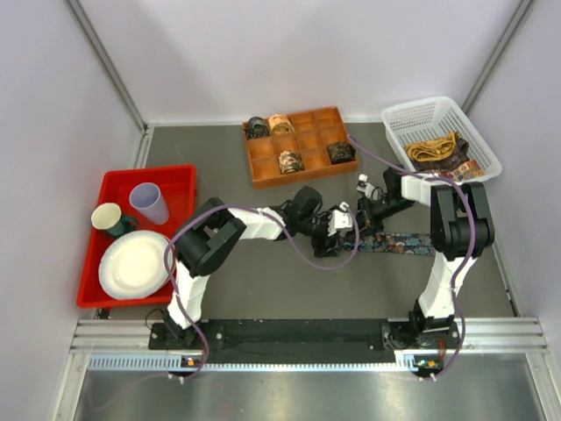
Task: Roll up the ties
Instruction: Roll the tie at the center of the board.
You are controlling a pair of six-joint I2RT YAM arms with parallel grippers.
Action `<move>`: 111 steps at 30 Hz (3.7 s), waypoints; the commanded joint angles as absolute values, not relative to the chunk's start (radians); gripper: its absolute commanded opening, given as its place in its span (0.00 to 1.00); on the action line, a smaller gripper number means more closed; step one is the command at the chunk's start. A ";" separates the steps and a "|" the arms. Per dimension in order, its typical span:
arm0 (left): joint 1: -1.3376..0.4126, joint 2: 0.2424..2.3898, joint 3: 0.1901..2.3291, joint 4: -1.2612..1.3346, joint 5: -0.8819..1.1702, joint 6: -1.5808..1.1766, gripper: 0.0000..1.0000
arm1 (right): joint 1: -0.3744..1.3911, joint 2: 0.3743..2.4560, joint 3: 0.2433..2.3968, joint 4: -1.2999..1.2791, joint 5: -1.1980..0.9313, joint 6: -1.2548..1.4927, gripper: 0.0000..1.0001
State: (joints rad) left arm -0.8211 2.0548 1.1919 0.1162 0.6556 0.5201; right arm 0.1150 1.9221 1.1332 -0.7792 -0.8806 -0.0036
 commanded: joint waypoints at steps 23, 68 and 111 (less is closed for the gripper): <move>-0.739 2.373 0.971 1.082 0.890 -0.058 0.62 | 0.112 2.037 1.161 -0.746 -0.678 -0.046 0.00; -0.830 2.180 1.281 -0.459 0.491 0.635 0.03 | 0.127 1.951 1.120 -0.756 -0.910 -0.074 0.35; -0.772 2.272 1.014 0.827 0.847 0.210 0.52 | 0.103 2.071 1.184 -0.787 -0.715 -0.014 0.00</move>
State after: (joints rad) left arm -0.7635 2.2665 1.0012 1.0668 0.8967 0.1524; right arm 0.1001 2.0323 1.1618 -0.8951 -0.8349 0.0006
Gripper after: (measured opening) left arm 0.579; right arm 0.017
